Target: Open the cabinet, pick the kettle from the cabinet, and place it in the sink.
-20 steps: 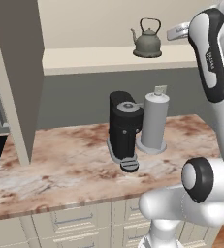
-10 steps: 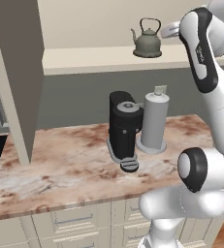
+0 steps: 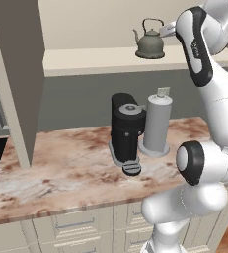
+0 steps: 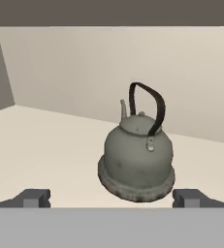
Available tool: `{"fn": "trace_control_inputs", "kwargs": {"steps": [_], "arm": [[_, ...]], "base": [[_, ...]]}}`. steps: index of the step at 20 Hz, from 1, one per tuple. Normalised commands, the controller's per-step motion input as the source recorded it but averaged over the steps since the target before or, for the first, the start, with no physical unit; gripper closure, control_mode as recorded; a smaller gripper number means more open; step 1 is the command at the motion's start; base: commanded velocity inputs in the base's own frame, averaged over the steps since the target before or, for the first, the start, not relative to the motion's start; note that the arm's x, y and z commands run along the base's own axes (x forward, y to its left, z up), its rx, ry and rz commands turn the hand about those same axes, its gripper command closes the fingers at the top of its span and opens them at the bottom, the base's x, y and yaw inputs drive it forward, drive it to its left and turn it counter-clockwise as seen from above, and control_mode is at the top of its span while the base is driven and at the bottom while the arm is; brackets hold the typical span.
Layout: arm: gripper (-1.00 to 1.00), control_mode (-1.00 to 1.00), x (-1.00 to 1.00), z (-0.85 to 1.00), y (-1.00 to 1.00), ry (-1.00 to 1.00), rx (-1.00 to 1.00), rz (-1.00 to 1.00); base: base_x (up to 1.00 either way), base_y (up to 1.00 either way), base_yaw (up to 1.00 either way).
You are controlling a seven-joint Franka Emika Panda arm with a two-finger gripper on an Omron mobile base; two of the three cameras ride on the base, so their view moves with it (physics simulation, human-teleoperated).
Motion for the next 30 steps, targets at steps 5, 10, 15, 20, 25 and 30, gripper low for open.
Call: {"fn": "trace_control_inputs", "kwargs": {"steps": [5,10,15,20,25,30], "arm": [[-1.0,-1.0,0.31,0.0,-0.06,0.0,0.01,0.0],[-1.0,-1.0,0.33,0.0,-0.06,0.0,0.02,0.0],[-1.0,-1.0,0.33,0.0,0.0,0.0,0.01,0.0],[-1.0,-1.0,0.34,0.0,-0.03,0.0,0.01,0.0],[-1.0,-1.0,0.38,0.0,-0.04,0.0,0.01,0.0],[-1.0,-1.0,0.42,0.0,-0.01,0.0,0.01,0.0]], "base": [[0.0,0.0,0.0],[0.0,0.0,0.0],[0.0,0.0,0.0],[0.0,0.0,0.0],[0.0,0.0,0.0],[0.0,0.0,0.0]]}}
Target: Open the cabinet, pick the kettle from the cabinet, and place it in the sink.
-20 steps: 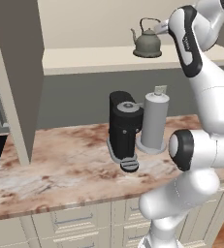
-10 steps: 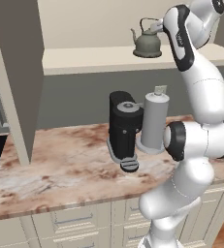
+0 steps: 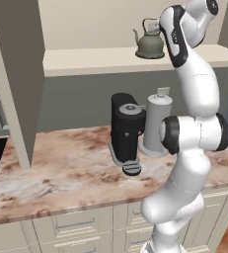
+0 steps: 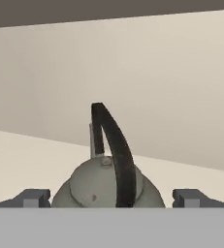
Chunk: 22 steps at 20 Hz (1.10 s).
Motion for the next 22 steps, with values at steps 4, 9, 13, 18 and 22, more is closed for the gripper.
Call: {"fn": "trace_control_inputs", "kwargs": {"steps": [4,9,13,18,22], "arm": [[-1.0,-1.0,0.42,0.0,-0.01,0.0,0.0,0.0],[-1.0,-1.0,0.42,0.0,-0.07,0.0,0.0,0.0],[1.0,-1.0,0.35,0.0,-0.06,0.0,0.02,0.0],[1.0,-1.0,0.0,0.0,-0.09,0.0,0.09,0.0],[1.0,-1.0,-0.15,-0.01,-0.12,0.0,0.12,0.0]], "base": [[0.0,0.0,0.0],[0.0,0.0,0.0],[0.0,0.0,0.0],[0.0,0.0,0.0],[0.0,0.0,0.0]]}}
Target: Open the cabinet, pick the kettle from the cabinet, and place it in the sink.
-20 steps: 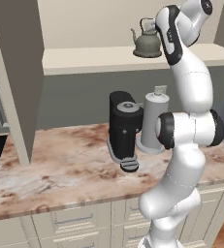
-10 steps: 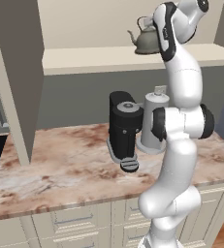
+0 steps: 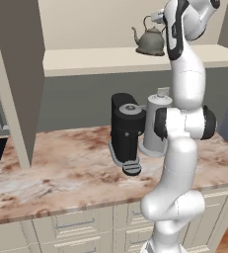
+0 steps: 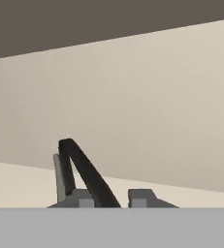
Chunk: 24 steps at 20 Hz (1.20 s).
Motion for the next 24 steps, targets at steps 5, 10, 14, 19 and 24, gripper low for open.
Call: {"fn": "trace_control_inputs", "kwargs": {"steps": [5,10,14,19,24], "arm": [[1.0,-1.0,-0.36,-0.19,-0.01,-0.06,0.1,0.0],[1.0,-1.0,-0.6,-0.21,0.02,-0.1,0.09,0.0],[1.0,-1.0,-0.87,-0.31,0.14,-0.15,0.06,0.0],[1.0,-1.0,-1.0,-0.45,0.35,-0.15,0.02,0.0],[1.0,-1.0,-1.0,-0.42,0.55,-0.12,0.01,0.0]], "base": [[0.0,0.0,0.0],[0.0,0.0,0.0],[0.0,0.0,0.0],[0.0,0.0,0.0],[0.0,0.0,0.0]]}}
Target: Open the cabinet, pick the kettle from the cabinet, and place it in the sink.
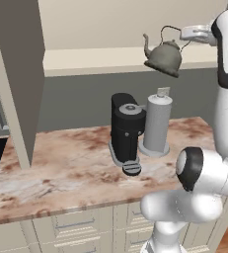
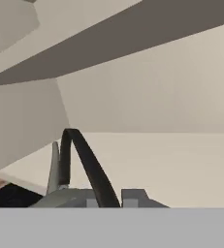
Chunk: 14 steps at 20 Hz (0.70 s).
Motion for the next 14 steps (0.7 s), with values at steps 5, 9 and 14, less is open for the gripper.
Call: {"fn": "trace_control_inputs", "kwargs": {"steps": [5,9,14], "arm": [[1.0,-1.0,-1.0,-0.31,0.49,-0.08,0.02,-0.01],[1.0,-1.0,-1.0,-0.17,0.33,-0.02,0.03,-0.01],[1.0,-1.0,-1.0,-0.04,0.08,0.0,0.02,0.0]], "base": [[0.0,0.0,0.0],[0.0,0.0,0.0],[0.0,0.0,0.0]]}}
